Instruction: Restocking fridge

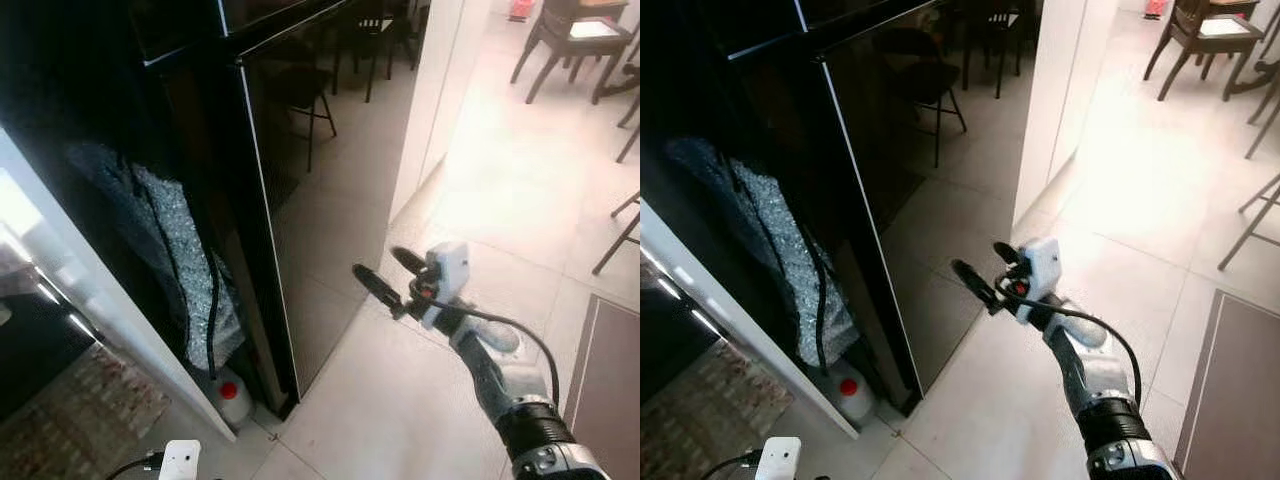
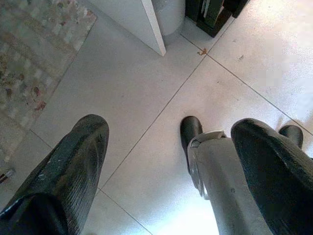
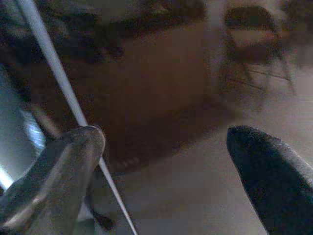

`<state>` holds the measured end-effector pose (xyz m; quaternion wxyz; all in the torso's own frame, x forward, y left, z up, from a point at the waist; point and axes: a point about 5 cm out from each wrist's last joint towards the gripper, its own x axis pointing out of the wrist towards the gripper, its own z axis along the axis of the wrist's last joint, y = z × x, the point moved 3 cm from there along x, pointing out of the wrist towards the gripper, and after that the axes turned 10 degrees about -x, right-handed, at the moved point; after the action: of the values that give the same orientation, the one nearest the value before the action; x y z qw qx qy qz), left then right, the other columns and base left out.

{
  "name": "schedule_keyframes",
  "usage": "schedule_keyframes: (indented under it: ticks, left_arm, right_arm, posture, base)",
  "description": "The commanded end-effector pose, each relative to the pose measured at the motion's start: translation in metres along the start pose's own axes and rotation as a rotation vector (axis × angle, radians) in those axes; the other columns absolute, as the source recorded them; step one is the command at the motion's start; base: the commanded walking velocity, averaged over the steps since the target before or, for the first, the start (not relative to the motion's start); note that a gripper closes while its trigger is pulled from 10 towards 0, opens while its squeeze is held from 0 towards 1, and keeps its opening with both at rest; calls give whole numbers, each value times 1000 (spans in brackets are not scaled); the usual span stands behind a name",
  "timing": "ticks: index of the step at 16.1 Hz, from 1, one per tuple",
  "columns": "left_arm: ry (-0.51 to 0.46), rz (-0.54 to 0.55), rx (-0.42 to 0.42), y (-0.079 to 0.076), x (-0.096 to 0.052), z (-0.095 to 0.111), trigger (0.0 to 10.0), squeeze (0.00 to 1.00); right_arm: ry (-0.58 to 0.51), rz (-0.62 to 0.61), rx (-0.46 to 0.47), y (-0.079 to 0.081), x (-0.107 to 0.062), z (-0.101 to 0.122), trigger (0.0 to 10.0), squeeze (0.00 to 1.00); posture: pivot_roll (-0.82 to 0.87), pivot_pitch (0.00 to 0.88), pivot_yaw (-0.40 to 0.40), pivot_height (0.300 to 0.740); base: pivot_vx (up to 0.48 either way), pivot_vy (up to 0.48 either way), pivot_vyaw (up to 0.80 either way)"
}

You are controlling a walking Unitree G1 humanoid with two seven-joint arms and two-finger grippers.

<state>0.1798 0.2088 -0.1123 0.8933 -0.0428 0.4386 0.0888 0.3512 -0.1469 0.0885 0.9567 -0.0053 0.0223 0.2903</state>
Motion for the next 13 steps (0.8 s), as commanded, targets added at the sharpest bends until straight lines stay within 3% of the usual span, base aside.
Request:
schedule_keyframes:
  ticks: [1, 3, 5, 6, 7, 9, 11, 13]
  left_arm:
    - [31, 8, 5, 5, -1, -7, 10000, 0]
    - [34, 12, -1, 5, -1, -7, 10000, 0]
    - [35, 16, -8, 5, -1, -7, 10000, 0]
    - [35, 18, -9, 5, -1, -7, 10000, 0]
    - [35, 21, -10, 5, -1, -6, 10000, 0]
    - [36, 23, -4, 7, -1, -6, 10000, 0]
    - [33, 24, -3, 8, -1, -5, 10000, 0]
    - [22, 21, -1, 8, 0, -1, 10000, 0]
  right_arm:
    - [56, -149, 22, -17, -8, -16, 10000, 0]
    - [271, -451, 56, -45, -38, -60, 10000, 0]
    - [443, -621, 199, -47, -73, -104, 10000, 0]
    - [523, -641, 259, -37, -88, -126, 10000, 0]
    - [644, -596, 268, -15, -103, -151, 10000, 0]
    - [746, -568, 356, 15, -117, -178, 10000, 0]
    - [790, -538, 343, 27, -120, -185, 10000, 0]
    - [820, -593, 378, 38, -126, -194, 10000, 0]
  posture:
    - [-113, 36, 33, 740]
    - [-113, 37, 29, 740]
    - [-107, 39, 27, 740]
    - [-106, 42, 27, 740]
    - [-107, 50, 25, 740]
    - [-101, 54, 26, 740]
    - [-87, 60, 26, 740]
    - [-74, 65, 25, 740]
  base:
    - [0, 0, 0]
    - [0, 0, 0]
    - [0, 0, 0]
    - [0, 0, 0]
    - [0, 0, 0]
    - [0, 0, 0]
    - [0, 0, 0]
    - [0, 0, 0]
